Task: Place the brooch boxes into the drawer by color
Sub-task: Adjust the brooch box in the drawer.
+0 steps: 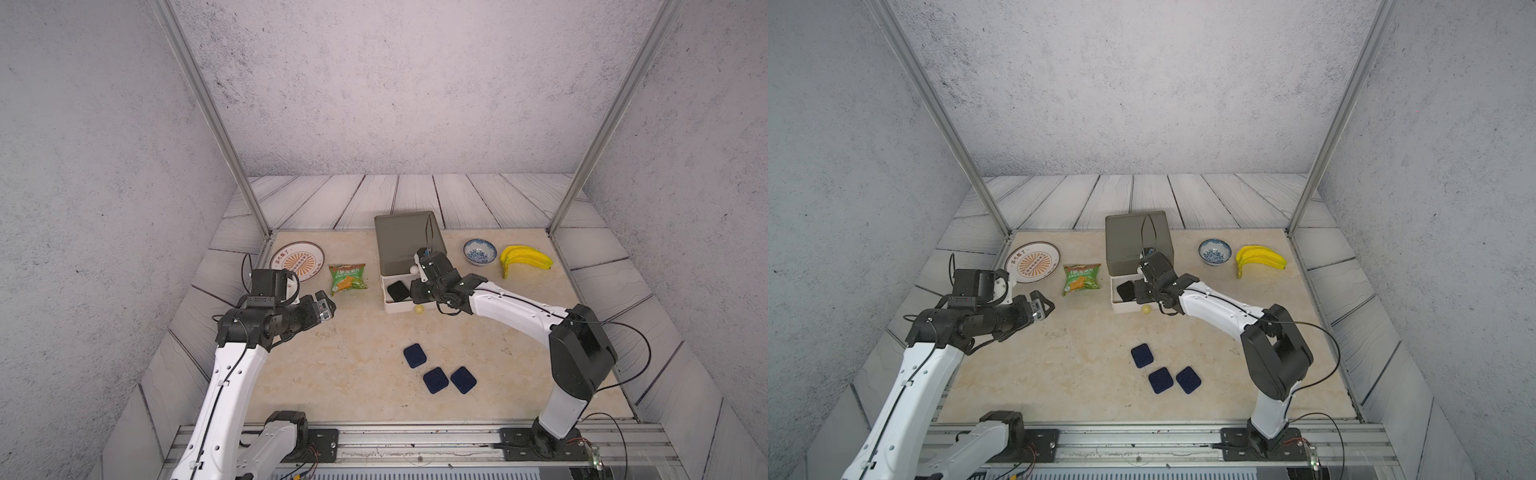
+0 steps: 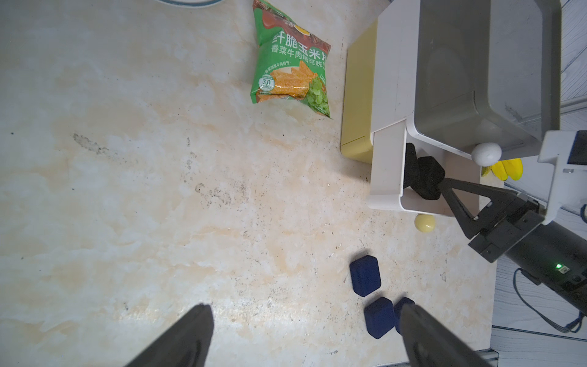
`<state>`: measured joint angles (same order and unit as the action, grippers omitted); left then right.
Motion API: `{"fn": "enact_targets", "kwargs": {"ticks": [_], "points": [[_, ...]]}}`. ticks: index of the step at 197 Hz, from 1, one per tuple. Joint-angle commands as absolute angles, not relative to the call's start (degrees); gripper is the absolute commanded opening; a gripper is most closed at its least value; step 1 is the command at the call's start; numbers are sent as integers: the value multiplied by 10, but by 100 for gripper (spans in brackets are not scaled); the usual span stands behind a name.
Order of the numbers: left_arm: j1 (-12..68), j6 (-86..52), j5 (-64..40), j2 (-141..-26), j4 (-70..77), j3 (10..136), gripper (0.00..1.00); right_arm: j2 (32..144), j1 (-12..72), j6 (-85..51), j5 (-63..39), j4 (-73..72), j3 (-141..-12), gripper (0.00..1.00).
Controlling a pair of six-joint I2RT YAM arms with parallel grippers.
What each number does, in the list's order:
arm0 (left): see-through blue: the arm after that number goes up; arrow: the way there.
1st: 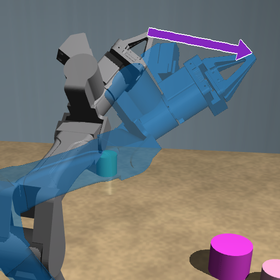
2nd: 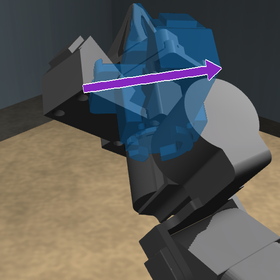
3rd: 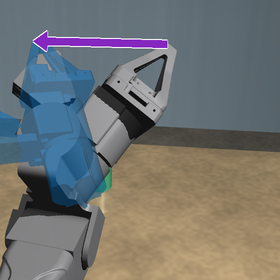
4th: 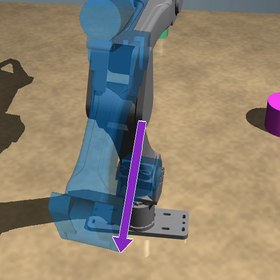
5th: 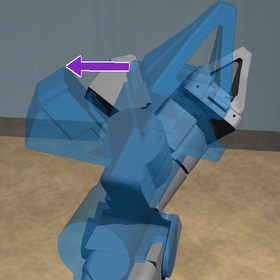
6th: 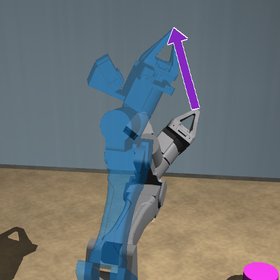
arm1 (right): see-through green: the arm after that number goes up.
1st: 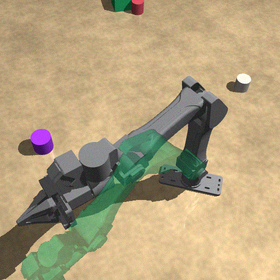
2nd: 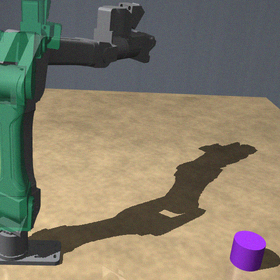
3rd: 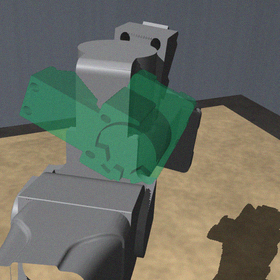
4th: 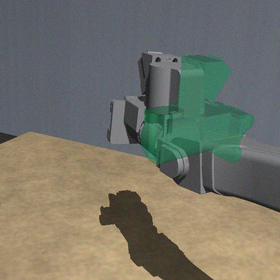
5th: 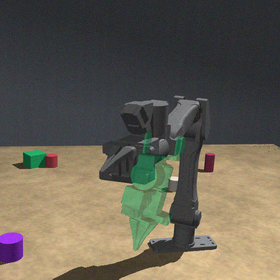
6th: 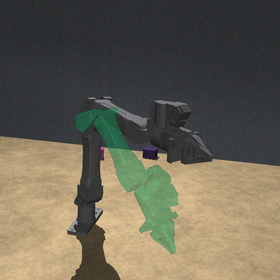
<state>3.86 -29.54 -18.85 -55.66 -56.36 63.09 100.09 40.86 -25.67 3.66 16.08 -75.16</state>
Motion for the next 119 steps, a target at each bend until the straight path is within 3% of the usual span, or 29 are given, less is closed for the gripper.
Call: {"fn": "enact_targets", "kwargs": {"ticks": [1,39,67,79,119], "points": [[34,-287,-186,-555,-565,629,98,972,406,-238,61,171,-748,13],[34,-286,-184,-556,-568,634,99,903,407,-234,23,151,-704,24],[34,-279,-190,-554,-557,631,98,833,408,-242,-22,134,-647,54],[34,-272,-192,-549,-552,629,98,808,409,-263,-21,136,-618,61],[34,-257,-181,-556,-560,635,98,759,409,-352,-49,62,-491,64]]}}
